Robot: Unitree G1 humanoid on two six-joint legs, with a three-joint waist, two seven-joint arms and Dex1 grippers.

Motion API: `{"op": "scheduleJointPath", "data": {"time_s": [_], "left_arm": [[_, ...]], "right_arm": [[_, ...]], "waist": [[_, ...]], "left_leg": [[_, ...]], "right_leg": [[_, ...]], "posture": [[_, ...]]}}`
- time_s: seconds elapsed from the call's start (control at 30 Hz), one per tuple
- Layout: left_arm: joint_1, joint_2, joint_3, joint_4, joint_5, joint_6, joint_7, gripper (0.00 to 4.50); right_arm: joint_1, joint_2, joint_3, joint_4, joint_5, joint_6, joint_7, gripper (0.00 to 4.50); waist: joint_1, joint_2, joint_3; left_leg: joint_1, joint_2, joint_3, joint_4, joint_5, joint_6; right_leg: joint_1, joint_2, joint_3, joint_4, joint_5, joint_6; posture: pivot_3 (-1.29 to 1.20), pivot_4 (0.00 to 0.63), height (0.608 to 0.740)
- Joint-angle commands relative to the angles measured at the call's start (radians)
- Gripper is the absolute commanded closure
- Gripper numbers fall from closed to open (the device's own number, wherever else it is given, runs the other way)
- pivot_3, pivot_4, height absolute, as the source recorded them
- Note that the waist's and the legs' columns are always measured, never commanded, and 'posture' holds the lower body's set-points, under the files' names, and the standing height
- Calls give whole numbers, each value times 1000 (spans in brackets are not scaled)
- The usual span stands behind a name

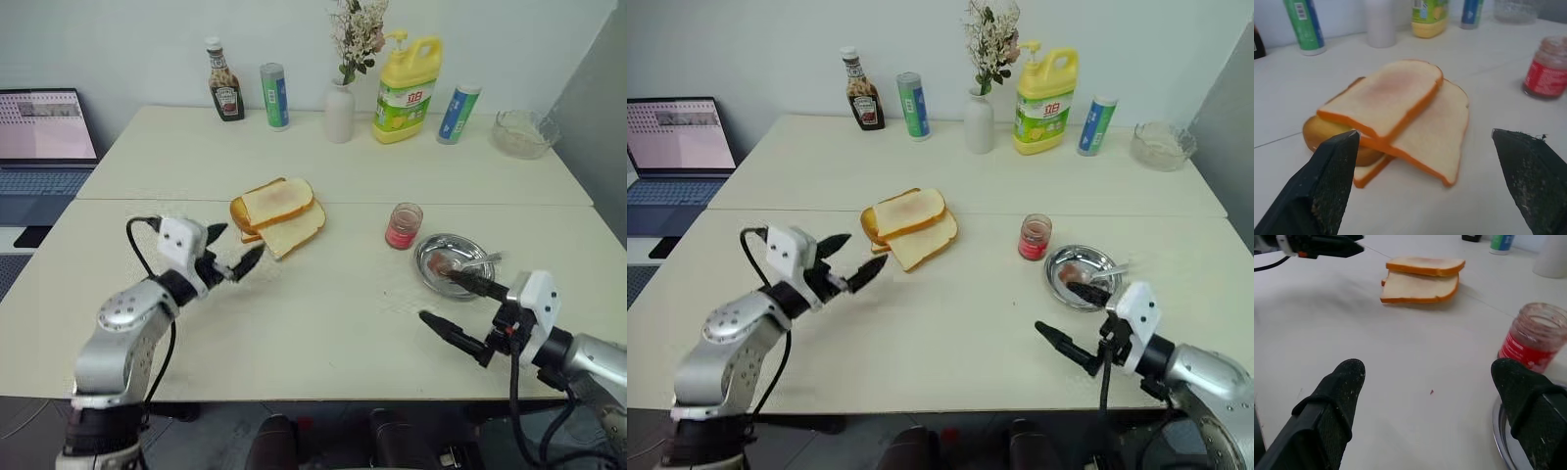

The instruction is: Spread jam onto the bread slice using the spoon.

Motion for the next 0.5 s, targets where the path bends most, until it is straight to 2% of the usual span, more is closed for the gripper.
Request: {"op": "scheduleJointPath", "data": {"time_s": [0.03,0.17,0.3,0.5], "left_arm": [[-173,-39,89,70,-147,205,119,0],[-306,-51,119,134,-212,334,173,0],[-414,-36,165,276,-253,462,234,0],[-528,-35,231,441,-272,521,277,0]], "right_arm": [[-83,-40,35,-63,27,90,-39,44],[-174,-52,62,-78,54,172,-82,44],[-258,-46,68,-95,136,258,-109,44],[-379,-46,51,-79,294,370,-143,44]], "waist": [[1,-2,1],[1,-4,1],[-1,-4,1],[-2,-4,1]], "left_leg": [[0,0,0,0,0,0],[-2,0,-3,1,0,0],[-2,-1,-3,1,0,0],[-2,0,-3,0,0,0]], "right_leg": [[0,0,0,0,0,0],[0,0,-2,0,1,2],[-1,0,-2,0,1,2],[-1,0,-3,0,2,1]], "posture": [[0,150,740],[0,150,740],[0,150,740],[0,150,740]]}}
